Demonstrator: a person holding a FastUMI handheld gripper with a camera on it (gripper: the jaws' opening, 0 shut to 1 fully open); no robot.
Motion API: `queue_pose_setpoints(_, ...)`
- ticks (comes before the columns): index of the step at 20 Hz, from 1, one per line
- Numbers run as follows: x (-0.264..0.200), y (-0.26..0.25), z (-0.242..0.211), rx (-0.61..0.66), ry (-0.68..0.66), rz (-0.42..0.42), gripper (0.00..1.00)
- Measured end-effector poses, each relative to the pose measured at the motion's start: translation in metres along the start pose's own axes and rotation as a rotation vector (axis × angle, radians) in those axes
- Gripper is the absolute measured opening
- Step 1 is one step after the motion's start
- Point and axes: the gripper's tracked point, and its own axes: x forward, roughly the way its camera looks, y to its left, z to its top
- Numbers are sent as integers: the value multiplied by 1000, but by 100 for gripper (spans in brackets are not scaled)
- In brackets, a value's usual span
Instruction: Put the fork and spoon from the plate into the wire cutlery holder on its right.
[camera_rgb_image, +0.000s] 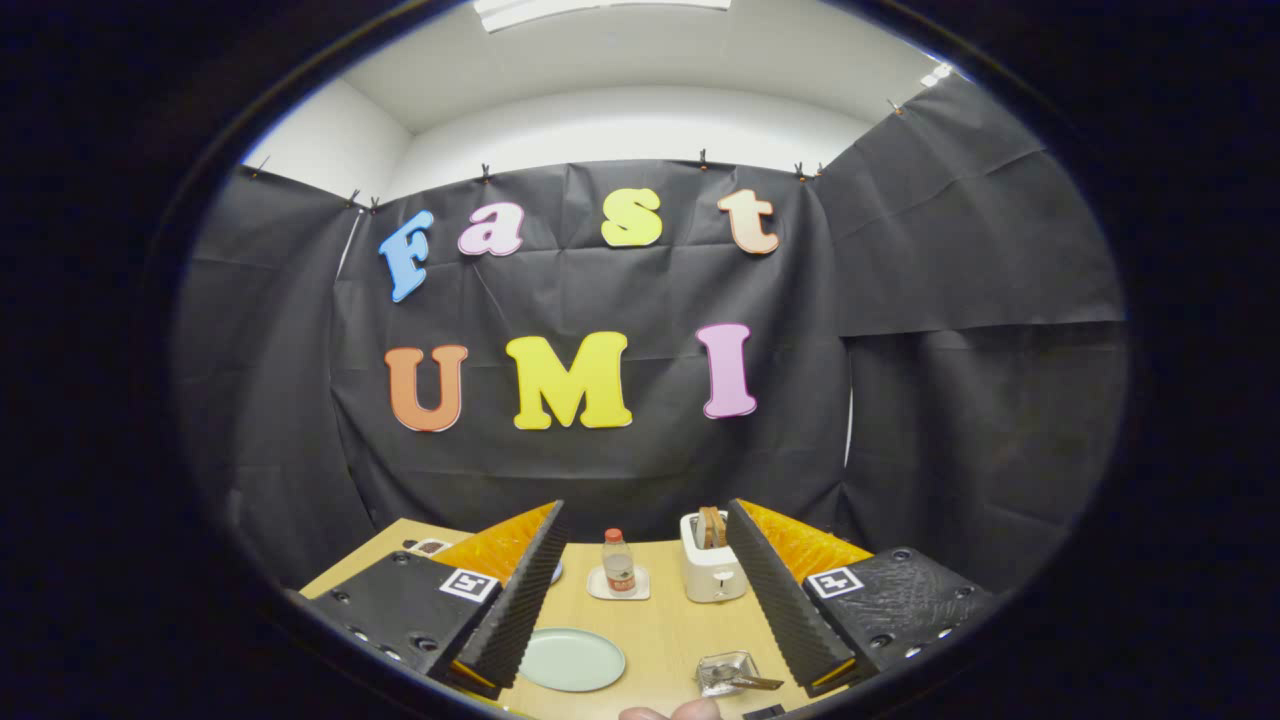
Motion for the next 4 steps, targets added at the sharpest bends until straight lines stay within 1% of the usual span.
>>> queue_pose_setpoints(4,3,3,2,1,5,3,96)
